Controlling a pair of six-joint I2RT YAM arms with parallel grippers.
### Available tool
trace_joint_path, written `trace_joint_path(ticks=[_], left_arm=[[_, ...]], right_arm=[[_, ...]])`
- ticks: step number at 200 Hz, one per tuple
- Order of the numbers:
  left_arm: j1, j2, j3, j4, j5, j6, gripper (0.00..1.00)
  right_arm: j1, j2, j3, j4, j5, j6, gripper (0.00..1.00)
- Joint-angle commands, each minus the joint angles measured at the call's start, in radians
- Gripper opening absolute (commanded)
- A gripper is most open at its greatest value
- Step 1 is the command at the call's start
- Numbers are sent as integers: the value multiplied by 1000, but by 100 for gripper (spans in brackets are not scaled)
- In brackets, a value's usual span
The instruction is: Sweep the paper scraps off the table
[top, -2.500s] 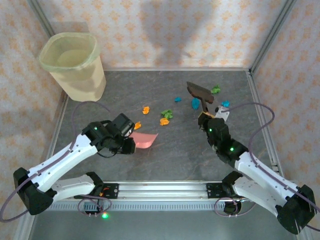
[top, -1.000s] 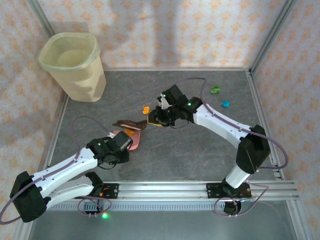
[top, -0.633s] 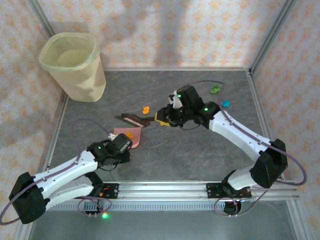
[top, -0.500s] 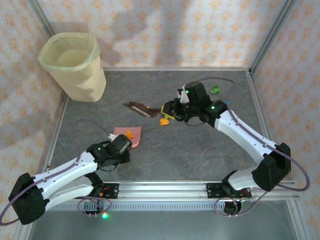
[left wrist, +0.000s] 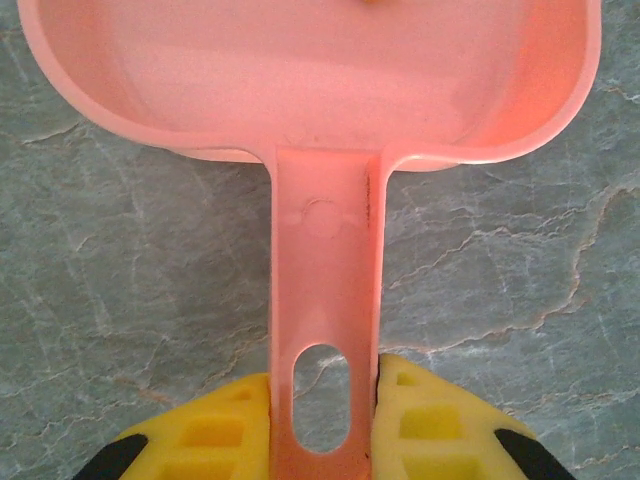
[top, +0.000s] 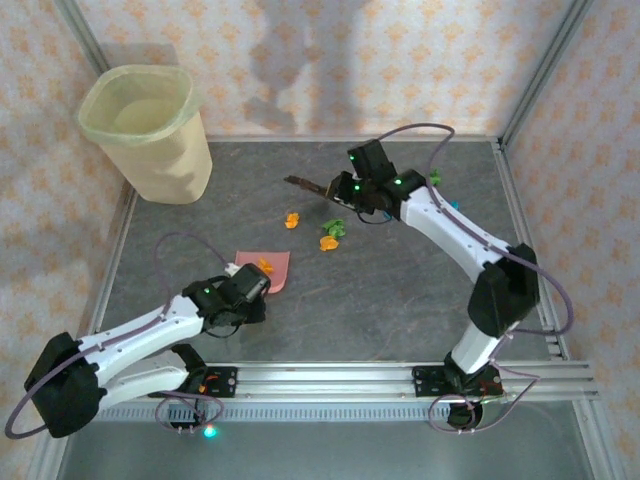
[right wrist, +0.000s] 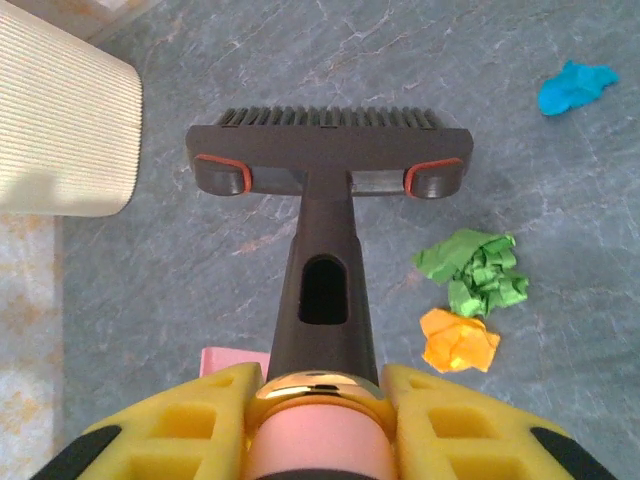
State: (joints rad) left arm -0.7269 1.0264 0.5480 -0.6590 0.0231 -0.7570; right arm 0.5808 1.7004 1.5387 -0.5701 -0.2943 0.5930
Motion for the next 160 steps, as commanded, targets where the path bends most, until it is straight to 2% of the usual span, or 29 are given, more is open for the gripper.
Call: trace_joint_path(ticks=[1, 43, 67, 106, 160], left_arm=[[-5, 51, 32, -3, 18, 33, 0], [-5, 110, 53, 29, 4, 39, 0], [-5, 137, 79, 31, -11, 48, 0], [-5, 167, 90, 54, -22, 54, 0], [-5, 177, 97, 67, -46, 57, 0]], right_arm=[[7, 59, 81, -25, -1, -10, 0], [58, 149, 164, -106, -35, -23, 0], [102, 151, 159, -145, -60, -36, 0], [148, 49, 28, -93, -123, 3, 0], [151, -141, -208, 27, -293, 139, 0]])
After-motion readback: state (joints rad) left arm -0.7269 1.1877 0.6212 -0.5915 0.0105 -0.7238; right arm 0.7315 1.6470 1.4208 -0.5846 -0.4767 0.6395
